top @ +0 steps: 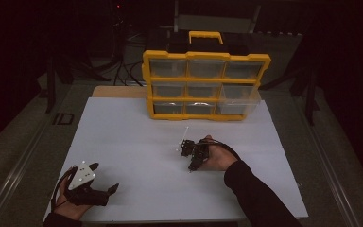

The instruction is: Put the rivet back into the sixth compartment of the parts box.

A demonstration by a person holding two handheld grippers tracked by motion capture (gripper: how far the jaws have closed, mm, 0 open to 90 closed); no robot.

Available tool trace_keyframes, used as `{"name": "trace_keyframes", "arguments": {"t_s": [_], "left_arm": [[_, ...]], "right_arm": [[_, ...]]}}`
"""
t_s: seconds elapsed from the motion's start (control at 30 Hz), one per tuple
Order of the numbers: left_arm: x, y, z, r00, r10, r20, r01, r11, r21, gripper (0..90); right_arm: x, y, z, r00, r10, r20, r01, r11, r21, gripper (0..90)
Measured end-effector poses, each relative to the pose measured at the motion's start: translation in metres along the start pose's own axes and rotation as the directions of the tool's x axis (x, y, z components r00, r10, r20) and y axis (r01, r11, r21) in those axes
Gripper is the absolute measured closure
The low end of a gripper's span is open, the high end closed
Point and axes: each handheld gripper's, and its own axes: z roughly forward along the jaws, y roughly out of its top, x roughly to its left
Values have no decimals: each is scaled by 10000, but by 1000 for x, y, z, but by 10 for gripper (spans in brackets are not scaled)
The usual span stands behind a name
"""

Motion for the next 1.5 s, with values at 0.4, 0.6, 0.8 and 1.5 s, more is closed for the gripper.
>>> {"name": "trace_keyframes", "arguments": {"t_s": [0.4,0.6,0.8,1.5], "left_arm": [[0,0,0,10000,4,-1,-4,10000,10,4],[0,0,0,10000,1,-11,-1,10000,6,4],[0,0,0,10000,-1,-14,1,10000,3,3],[0,0,0,10000,-15,2,15,10000,1,3]], "right_arm": [[1,5,0,9999,-71,75,65,9969,786,825],[0,7,-1,9999,-117,5,116,9963,847,828],[-1,12,-8,10000,-46,0,46,9986,527,828],[-46,37,-75,9942,857,655,-815,9945,-652,828]]}}
